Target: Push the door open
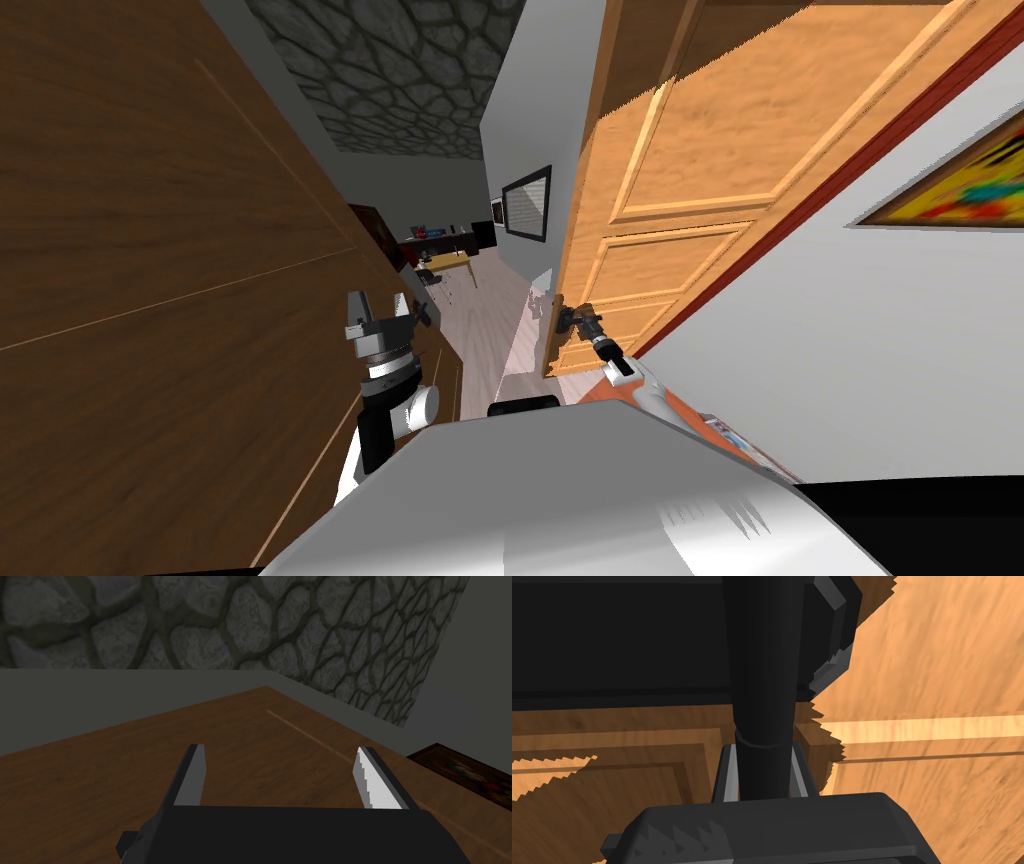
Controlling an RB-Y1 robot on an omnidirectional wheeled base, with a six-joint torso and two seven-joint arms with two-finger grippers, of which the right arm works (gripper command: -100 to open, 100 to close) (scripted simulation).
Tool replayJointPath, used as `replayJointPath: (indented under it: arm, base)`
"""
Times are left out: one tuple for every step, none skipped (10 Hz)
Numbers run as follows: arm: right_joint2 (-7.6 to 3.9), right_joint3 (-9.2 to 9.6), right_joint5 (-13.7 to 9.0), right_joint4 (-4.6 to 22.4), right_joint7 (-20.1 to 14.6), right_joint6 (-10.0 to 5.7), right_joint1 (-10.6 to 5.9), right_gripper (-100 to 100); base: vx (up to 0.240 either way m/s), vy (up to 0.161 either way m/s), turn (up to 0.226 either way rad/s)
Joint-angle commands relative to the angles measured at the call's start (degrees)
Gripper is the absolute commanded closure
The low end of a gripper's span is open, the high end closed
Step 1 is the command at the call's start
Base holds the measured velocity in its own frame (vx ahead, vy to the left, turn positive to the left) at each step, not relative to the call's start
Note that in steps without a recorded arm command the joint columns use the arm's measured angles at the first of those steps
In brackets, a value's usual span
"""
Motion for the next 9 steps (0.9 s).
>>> replayJointPath:
  arm:
    - [0.35,-1.66,-0.66,0.64,1.20,1.36,-1.67,100]
    - [0.73,-2.11,-0.90,1.17,1.69,1.84,-2.28,100]
    - [1.11,-2.54,-1.13,1.68,2.17,2.30,-2.88,100]
    - [1.78,-3.31,-1.53,2.58,3.01,3.12,-3.93,100]
    - [2.32,-3.93,-1.86,3.32,3.69,3.78,-4.79,100]
    - [2.55,-4.19,-2.00,3.63,3.98,4.06,-5.15,100]
    - [2.91,-4.61,-2.22,4.12,4.43,4.50,-5.72,100]
    - [2.65,-4.34,-2.09,3.85,4.08,4.53,-5.11,100]
    - [2.78,-5.33,-2.27,4.18,4.64,4.73,-5.51,100]
  base:
    - [0.139,0.096,-0.036]
    - [0.117,0.083,-0.035]
    - [0.094,0.077,-0.025]
    - [0.107,0.078,-0.038]
    - [0.155,0.083,-0.049]
    - [0.138,0.070,-0.041]
    - [0.135,0.068,-0.023]
    - [0.067,0.024,-0.019]
    - [0.118,0.008,-0.042]
